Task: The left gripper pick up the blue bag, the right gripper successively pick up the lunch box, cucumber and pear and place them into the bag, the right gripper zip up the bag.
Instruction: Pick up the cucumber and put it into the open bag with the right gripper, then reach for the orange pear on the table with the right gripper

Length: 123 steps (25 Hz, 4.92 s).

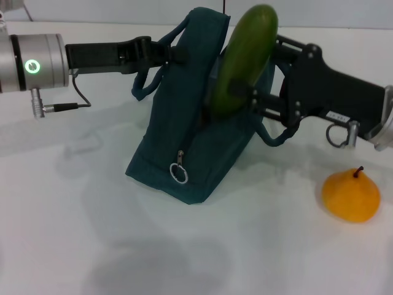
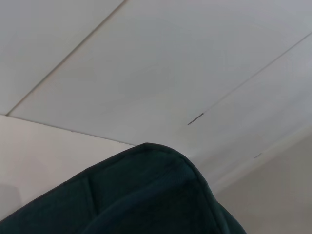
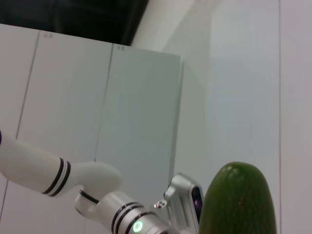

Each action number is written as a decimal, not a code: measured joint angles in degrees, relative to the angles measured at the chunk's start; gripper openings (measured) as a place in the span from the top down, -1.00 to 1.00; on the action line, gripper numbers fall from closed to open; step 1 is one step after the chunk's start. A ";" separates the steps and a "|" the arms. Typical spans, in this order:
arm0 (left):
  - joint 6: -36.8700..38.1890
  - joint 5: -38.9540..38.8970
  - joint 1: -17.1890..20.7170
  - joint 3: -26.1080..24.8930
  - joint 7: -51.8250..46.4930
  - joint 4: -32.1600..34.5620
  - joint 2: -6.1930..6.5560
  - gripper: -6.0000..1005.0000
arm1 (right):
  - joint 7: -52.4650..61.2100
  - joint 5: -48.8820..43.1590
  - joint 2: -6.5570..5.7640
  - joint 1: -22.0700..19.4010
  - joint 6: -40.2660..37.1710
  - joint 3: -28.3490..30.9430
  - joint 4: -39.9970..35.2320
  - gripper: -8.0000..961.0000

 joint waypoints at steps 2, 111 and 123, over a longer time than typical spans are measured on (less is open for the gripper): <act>-0.01 0.00 -0.08 0.04 0.09 0.00 -0.04 0.90 | 0.31 -0.24 0.00 0.37 -0.05 -0.28 1.54 -0.30; 0.08 -1.31 3.92 -1.23 3.49 -0.79 -0.73 0.90 | -7.13 3.12 -0.97 -28.47 4.16 0.66 -1.07 0.55; 0.91 -1.32 4.47 -1.44 3.65 -0.80 -0.96 0.90 | -6.31 3.38 -0.97 -28.38 3.62 0.88 -0.99 0.81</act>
